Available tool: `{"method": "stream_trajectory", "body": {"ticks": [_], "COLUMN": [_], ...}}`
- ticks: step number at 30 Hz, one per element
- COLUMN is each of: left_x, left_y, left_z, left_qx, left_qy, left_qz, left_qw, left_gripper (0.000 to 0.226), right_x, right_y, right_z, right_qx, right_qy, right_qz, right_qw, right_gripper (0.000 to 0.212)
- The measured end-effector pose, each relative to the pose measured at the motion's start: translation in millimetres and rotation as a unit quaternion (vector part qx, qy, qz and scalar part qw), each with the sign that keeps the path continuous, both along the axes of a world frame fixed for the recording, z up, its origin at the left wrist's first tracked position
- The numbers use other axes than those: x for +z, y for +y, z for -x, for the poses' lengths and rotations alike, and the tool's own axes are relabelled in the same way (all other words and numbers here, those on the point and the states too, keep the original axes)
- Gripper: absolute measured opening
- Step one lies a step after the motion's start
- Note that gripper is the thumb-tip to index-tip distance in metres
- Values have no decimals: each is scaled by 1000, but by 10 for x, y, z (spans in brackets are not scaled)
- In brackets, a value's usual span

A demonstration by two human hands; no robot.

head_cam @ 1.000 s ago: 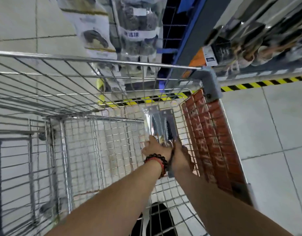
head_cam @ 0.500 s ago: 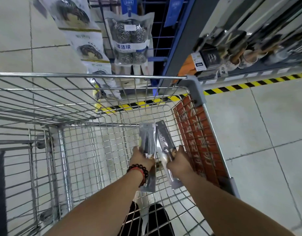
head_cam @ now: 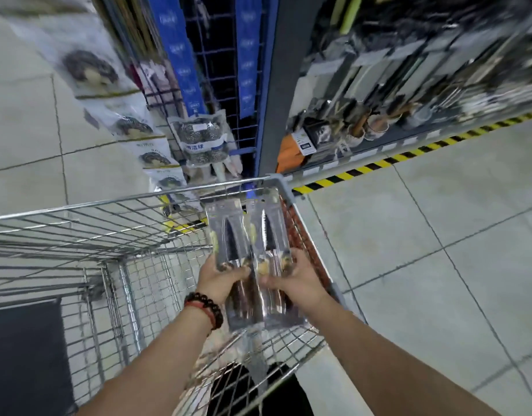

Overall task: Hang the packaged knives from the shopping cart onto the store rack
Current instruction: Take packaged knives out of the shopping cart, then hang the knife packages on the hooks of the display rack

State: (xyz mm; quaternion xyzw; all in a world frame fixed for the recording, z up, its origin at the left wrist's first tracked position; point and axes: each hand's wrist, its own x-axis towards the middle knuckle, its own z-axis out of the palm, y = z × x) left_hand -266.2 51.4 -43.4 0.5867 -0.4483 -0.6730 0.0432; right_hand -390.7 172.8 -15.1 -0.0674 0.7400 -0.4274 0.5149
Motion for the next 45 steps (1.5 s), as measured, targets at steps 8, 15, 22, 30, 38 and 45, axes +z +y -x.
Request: {"method": "stream_trajectory", "body": {"ticks": [8, 15, 22, 30, 38, 45], "left_x": [1821, 2659, 3042, 2915, 3135, 3241], "left_y": [455, 1471, 2228, 2333, 1838, 1165], "left_z": [924, 2128, 3172, 4330, 5677, 6509], "left_qx": [-71, -125, -175, -199, -161, -112], "left_qy": [174, 226, 275, 278, 300, 278], "left_qz": [61, 130, 105, 106, 147, 173], "left_qw": [980, 957, 939, 934, 929, 938], "left_gripper": [6, 7, 72, 108, 8, 28], "right_x": [1534, 2547, 3107, 3118, 2957, 2704], "right_y": [778, 1904, 2987, 3214, 2649, 1874], "right_z": [703, 1518, 2266, 3224, 4924, 6294], "right_qx": [-214, -267, -330, -352, -294, -217], "right_qy": [-12, 120, 187, 213, 230, 214], "right_qz": [163, 175, 211, 195, 177, 168], "right_qw": [963, 940, 901, 890, 911, 937], "right_gripper": [26, 24, 18, 16, 13, 14]}}
